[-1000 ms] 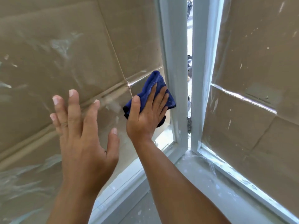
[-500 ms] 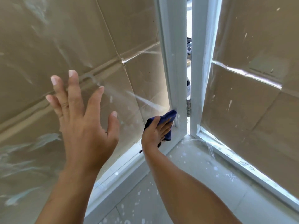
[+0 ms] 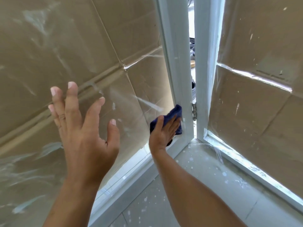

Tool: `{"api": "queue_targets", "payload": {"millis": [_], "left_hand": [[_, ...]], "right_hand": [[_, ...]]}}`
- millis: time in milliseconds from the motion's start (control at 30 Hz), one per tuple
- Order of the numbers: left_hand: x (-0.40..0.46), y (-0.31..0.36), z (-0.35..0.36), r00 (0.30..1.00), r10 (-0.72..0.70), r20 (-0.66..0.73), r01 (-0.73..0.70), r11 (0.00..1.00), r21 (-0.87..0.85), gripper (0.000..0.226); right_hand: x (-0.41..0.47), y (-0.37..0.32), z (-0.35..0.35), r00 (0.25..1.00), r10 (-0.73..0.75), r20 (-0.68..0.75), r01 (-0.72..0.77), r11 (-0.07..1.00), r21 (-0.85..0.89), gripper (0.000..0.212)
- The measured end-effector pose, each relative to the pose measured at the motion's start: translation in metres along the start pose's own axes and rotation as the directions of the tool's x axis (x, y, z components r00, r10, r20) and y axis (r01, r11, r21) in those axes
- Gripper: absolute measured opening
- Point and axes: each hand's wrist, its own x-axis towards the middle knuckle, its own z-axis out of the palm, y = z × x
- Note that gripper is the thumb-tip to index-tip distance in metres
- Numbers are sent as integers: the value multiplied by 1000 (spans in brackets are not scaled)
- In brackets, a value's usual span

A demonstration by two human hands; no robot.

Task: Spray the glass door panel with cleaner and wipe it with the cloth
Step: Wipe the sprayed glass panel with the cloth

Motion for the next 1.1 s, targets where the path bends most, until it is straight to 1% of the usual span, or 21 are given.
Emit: {"api": "queue_targets", "payload": {"millis": [33, 133, 200, 233, 300, 367, 433, 500, 600, 700, 800, 867, 900, 933, 1000, 1033, 1067, 1100], "left_hand": [[0, -1, -2, 1000, -4, 8, 4, 1000, -10, 39], [-1, -2, -5, 1000, -10, 21, 10, 1000, -24, 40], [-1, 0, -8, 1000, -14, 14, 15, 999, -45, 42], [0, 1, -10, 1000, -19, 7, 20, 998, -64, 43], [2, 1, -17, 999, -25, -28, 22, 996, -90, 44], [6, -2, -25, 997, -29, -78, 23, 996, -83, 43], [12, -7, -34, 992, -42, -120, 35, 997, -64, 43], [16, -12, -42, 987, -57, -149, 50, 998, -46, 43], [20, -17, -52, 981, -77, -177, 74, 997, -24, 46], [22, -21, -60, 976, -109, -186, 109, 994, -14, 49], [24, -27, -69, 975, -114, -191, 119, 993, 16, 51], [24, -31, -74, 973, -119, -198, 129, 991, 37, 51], [23, -32, -77, 971, -124, -202, 136, 990, 48, 52], [22, -34, -79, 970, -129, -205, 144, 988, 60, 54], [20, -37, -82, 967, -146, -208, 170, 980, 102, 58], [20, -39, -83, 964, -160, -212, 189, 974, 127, 61], [20, -40, -84, 960, -176, -218, 211, 967, 145, 64], [20, -42, -85, 955, -192, -225, 228, 962, 150, 66]], "right_hand": [[-1, 3, -2, 997, 66, 27, -67, 998, 17, 103], [-16, 4, -3, 974, 212, 76, -215, 977, 19, 80], [-25, -5, -1, 963, 258, 77, -260, 965, 20, 70], [-29, -13, 0, 967, 243, 74, -245, 969, 18, 68], [-37, -32, 3, 989, 131, 75, -131, 991, -4, 73], [-43, -55, 7, 997, 6, 83, -5, 1000, -16, 87], [-44, -81, 11, 994, -86, 65, 88, 996, -29, 98], [-43, -109, 14, 981, -185, 60, 188, 980, -57, 98], [-45, -153, 19, 924, -373, 84, 380, 921, -84, 85], [-50, -203, 25, 817, -564, 123, 575, 813, -94, 81], [-55, -245, 30, 673, -719, 173, 740, 660, -131, 79], [-63, -257, 33, 562, -801, 207, 827, 539, -160, 75], [-69, -256, 35, 491, -843, 218, 870, 460, -180, 72], [-75, -251, 36, 402, -886, 232, 911, 362, -198, 70], [-83, -234, 39, 200, -938, 282, 966, 140, -217, 66], [-83, -225, 39, 117, -943, 311, 976, 50, -214, 65], [-79, -218, 37, 56, -943, 328, 978, -13, -206, 64], [-72, -213, 36, 25, -946, 324, 978, -44, -205, 63]]}}
